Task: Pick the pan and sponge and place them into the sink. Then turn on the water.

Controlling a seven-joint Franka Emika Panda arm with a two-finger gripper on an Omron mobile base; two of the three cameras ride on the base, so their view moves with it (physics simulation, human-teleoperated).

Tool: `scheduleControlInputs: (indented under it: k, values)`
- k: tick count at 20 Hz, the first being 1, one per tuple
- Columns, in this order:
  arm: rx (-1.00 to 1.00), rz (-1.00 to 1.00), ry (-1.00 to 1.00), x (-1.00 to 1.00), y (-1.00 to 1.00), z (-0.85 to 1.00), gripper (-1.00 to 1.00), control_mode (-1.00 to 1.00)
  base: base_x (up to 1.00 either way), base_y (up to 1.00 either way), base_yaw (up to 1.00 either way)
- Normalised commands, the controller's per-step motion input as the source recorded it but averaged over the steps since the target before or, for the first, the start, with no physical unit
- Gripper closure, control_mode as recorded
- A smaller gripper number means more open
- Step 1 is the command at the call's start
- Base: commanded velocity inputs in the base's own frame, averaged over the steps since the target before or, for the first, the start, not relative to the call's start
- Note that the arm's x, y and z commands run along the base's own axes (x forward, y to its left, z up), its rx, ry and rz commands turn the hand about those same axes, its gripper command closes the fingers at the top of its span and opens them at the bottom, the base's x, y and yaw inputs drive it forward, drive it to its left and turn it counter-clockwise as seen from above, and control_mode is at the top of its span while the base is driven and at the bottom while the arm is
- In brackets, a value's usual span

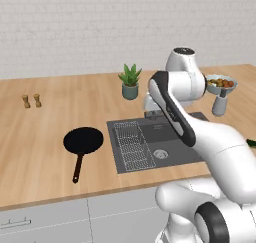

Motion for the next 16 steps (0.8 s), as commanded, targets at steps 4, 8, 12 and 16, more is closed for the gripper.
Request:
scheduleControlInputs:
  k: [4,8,12,16]
  values:
    - [0.0,-0.01,0.09,-0.24,0.53,-0.34,-1.0,-1.0,0.0,0.0,0.0]
    - [0.0,-0.01,0.11,-0.13,0.56,-0.31,-1.0,-1.0,0.0,0.0,0.0]
    - [-0.02,-0.01,0.12,-0.02,0.71,-0.33,-1.0,-1.0,0.0,0.0,0.0]
    - [-0.09,-0.01,0.12,0.0,0.78,-0.3,-1.0,-1.0,0.0,0.0,0.0]
